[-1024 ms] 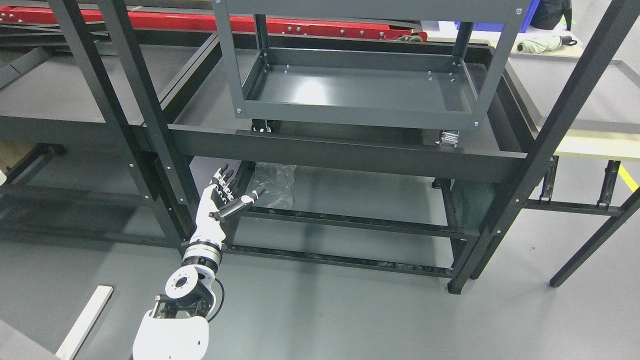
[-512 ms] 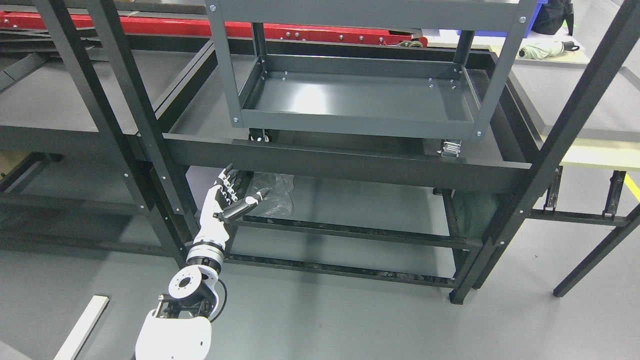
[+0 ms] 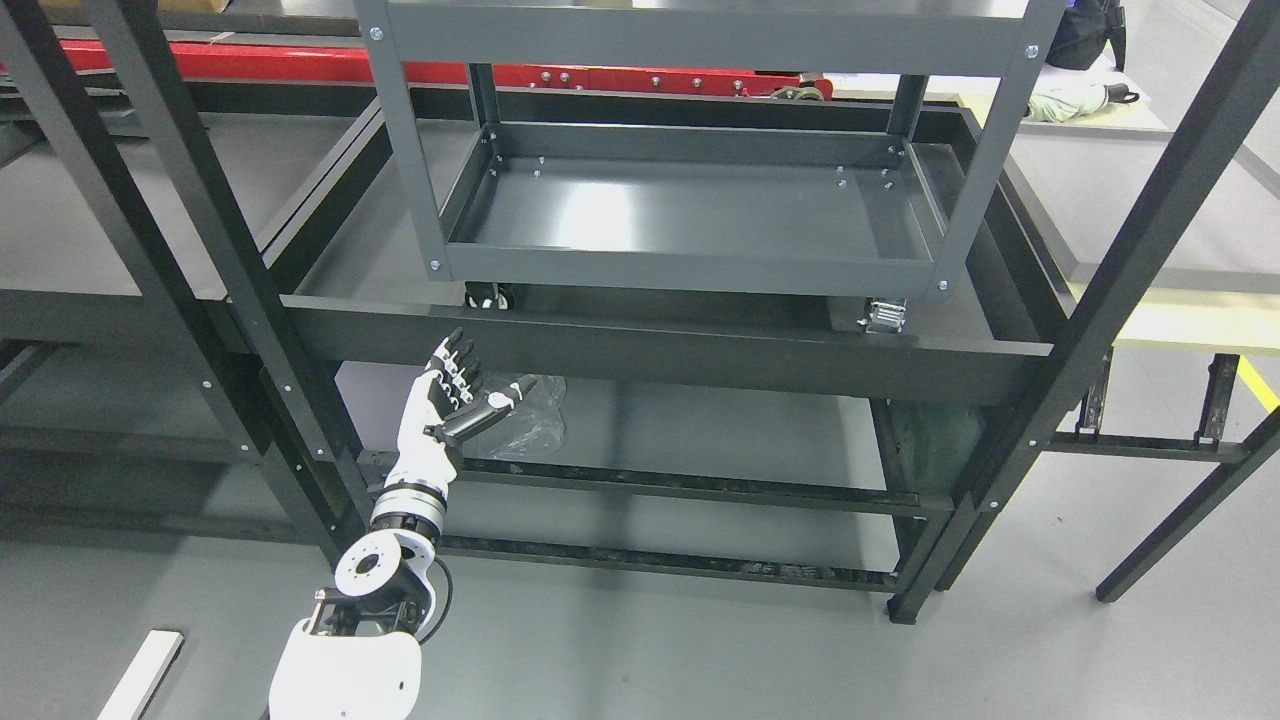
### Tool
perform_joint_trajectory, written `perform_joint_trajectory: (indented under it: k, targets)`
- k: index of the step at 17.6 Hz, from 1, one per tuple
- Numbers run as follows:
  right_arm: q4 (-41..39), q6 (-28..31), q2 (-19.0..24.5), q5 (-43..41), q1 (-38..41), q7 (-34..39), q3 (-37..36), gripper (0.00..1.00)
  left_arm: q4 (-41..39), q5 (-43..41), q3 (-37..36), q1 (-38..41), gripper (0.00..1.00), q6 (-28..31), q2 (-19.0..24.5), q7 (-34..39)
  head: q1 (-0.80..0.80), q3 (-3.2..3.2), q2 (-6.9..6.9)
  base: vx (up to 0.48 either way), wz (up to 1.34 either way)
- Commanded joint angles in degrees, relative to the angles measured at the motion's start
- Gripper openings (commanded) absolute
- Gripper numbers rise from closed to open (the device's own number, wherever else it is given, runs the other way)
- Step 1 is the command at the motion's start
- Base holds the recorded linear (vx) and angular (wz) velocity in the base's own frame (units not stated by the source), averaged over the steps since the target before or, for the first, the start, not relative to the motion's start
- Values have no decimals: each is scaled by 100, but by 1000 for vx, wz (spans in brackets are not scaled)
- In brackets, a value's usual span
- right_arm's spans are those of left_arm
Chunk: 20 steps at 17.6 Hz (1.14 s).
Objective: Place yellow IKEA cup on middle right shelf
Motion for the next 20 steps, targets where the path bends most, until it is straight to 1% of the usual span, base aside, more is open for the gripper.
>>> perform_joint_trajectory:
  k: [1, 8, 20]
  targets:
    - [0, -2, -100, 0, 27, -29, 0, 99, 14, -4, -131, -2, 99, -9, 100, 5, 0, 0, 0, 124, -32]
    - [0, 7, -100, 0, 35, -29, 0, 99, 14, -3, -131, -11, 99, -9, 100, 5, 0, 0, 0, 104, -17]
    - [0, -2, -100, 0, 36, -29, 0, 99, 23, -4, -131, -55, 99, -1, 100, 5, 0, 0, -1, 6, 0]
